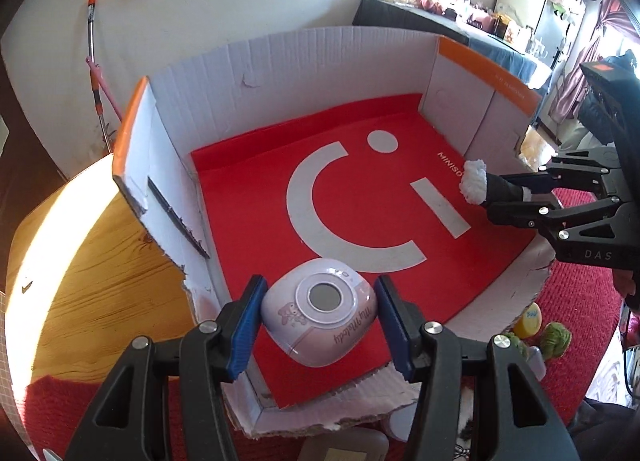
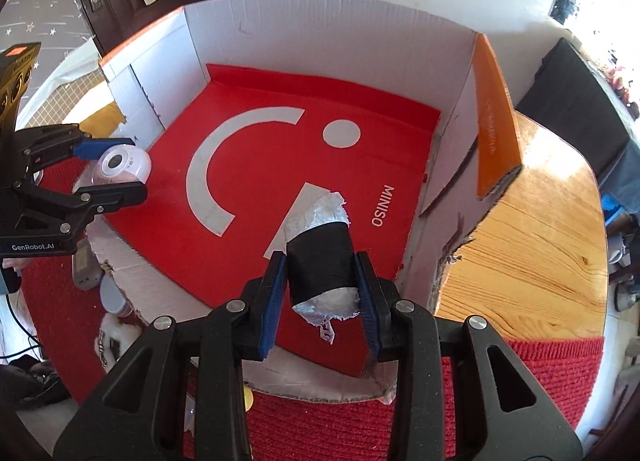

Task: Organize objects
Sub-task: 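Carry the pink speaker and black-white roll into the orange box with both tools, then open both tools releasing the speaker and roll onto the red sheet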

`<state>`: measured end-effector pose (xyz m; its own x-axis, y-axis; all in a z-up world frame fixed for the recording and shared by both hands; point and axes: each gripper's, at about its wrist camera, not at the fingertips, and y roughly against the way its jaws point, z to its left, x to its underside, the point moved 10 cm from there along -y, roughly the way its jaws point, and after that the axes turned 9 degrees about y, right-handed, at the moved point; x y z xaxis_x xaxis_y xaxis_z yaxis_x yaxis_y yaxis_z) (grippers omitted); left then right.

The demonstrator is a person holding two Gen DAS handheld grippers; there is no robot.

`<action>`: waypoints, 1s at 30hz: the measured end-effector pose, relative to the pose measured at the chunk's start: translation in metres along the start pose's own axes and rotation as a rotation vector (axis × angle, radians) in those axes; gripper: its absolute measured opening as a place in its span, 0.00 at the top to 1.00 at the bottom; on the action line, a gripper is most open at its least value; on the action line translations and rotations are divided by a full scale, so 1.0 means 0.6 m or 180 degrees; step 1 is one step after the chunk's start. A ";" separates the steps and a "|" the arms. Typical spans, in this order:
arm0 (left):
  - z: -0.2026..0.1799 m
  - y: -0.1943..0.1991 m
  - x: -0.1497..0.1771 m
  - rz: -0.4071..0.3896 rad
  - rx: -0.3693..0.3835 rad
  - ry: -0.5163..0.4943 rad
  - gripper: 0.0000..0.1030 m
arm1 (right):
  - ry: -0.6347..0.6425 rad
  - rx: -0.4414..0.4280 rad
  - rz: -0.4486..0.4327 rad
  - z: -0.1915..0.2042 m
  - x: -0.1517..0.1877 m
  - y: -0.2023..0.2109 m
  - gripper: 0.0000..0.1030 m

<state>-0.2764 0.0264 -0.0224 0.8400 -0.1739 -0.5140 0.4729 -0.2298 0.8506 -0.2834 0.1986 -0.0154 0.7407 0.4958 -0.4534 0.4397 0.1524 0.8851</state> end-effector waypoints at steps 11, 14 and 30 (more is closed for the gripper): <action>-0.003 -0.022 0.016 0.0191 -0.0111 -0.0254 0.44 | 0.0226 0.0064 0.0234 0.009 0.013 -0.023 0.69; -0.002 -0.024 0.022 0.0189 -0.0154 -0.0339 0.44 | 0.0228 0.0051 0.0245 0.008 0.016 -0.022 0.69; -0.005 -0.021 0.029 0.0158 -0.0163 -0.0437 0.44 | 0.0379 0.0170 0.0246 0.006 0.029 -0.015 0.68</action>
<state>-0.2670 0.0290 -0.0415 0.8200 -0.3139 -0.4785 0.4476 -0.1692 0.8781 -0.2726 0.2029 -0.0316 0.7093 0.6027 -0.3656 0.4124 0.0658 0.9086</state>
